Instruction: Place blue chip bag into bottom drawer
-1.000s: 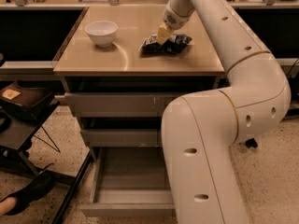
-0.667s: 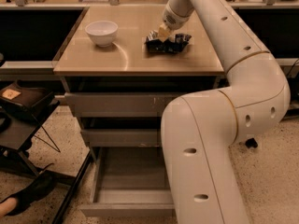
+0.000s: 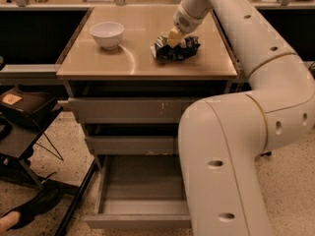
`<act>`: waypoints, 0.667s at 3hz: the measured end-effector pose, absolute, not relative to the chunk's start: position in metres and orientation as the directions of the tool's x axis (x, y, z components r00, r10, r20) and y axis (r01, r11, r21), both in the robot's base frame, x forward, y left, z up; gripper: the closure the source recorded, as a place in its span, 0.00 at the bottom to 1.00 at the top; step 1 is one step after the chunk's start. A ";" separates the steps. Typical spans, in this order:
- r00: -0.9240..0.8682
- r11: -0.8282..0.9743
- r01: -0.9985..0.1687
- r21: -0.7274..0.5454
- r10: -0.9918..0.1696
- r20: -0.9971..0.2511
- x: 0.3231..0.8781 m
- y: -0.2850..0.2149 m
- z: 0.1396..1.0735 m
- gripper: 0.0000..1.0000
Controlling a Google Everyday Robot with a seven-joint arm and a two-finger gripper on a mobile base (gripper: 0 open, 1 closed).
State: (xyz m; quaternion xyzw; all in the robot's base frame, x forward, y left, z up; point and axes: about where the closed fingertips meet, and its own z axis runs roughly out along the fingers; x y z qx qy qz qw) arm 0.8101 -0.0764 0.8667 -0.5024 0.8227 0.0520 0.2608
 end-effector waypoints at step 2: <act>-0.185 0.433 -0.886 -0.169 -0.663 -0.726 0.685 -0.123 0.982 1.00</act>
Offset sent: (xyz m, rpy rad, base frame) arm -0.3776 -0.1071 -0.0390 0.4721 0.2221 0.0935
